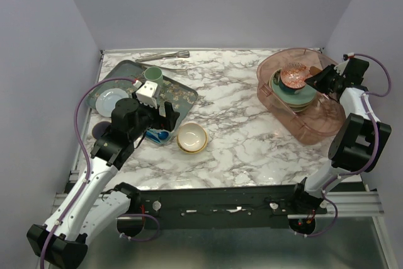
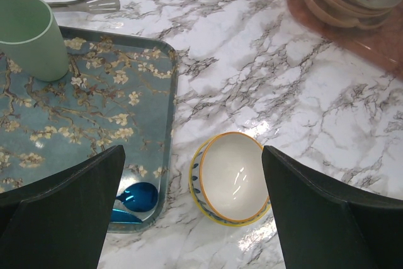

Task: Place the mixed dishes into the plastic bin
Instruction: Place the bowl in the plastic bin.

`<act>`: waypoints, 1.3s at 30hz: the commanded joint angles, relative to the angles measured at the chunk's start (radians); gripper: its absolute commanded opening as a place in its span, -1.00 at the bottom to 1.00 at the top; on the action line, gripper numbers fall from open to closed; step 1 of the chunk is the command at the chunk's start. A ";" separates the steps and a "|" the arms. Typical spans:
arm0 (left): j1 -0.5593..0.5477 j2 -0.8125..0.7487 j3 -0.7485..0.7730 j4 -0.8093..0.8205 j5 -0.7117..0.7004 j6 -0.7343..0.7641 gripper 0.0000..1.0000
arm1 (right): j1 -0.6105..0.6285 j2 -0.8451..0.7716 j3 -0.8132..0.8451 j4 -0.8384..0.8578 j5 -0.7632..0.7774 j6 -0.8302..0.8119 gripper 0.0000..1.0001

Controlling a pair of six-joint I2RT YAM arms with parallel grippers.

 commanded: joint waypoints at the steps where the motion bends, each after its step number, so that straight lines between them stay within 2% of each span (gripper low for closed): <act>1: 0.005 -0.016 -0.013 0.014 0.005 -0.003 0.97 | -0.008 0.011 0.039 0.030 -0.042 0.005 -0.56; 4: 0.005 -0.016 -0.013 0.014 0.004 -0.003 0.97 | -0.008 0.010 0.039 0.030 -0.047 0.004 -0.52; 8: 0.005 -0.019 -0.013 0.014 0.004 -0.003 0.97 | -0.008 0.005 0.039 0.032 -0.062 -0.001 -0.32; 12: 0.005 -0.022 -0.013 0.015 -0.004 -0.003 0.97 | -0.008 -0.010 0.039 0.036 -0.085 -0.021 0.07; 18: 0.005 -0.022 -0.010 0.012 -0.004 -0.003 0.97 | -0.008 -0.064 0.022 0.055 -0.167 -0.085 0.39; 21: 0.008 -0.018 -0.011 0.012 0.000 -0.009 0.97 | -0.008 -0.099 0.010 0.059 -0.246 -0.151 0.46; 29: 0.011 -0.001 -0.013 0.012 0.036 -0.017 0.97 | -0.008 -0.216 -0.056 0.061 -0.550 -0.279 0.47; 39: 0.013 0.021 -0.025 0.009 0.074 -0.024 0.97 | -0.007 -0.340 -0.086 0.055 -0.622 -0.288 0.50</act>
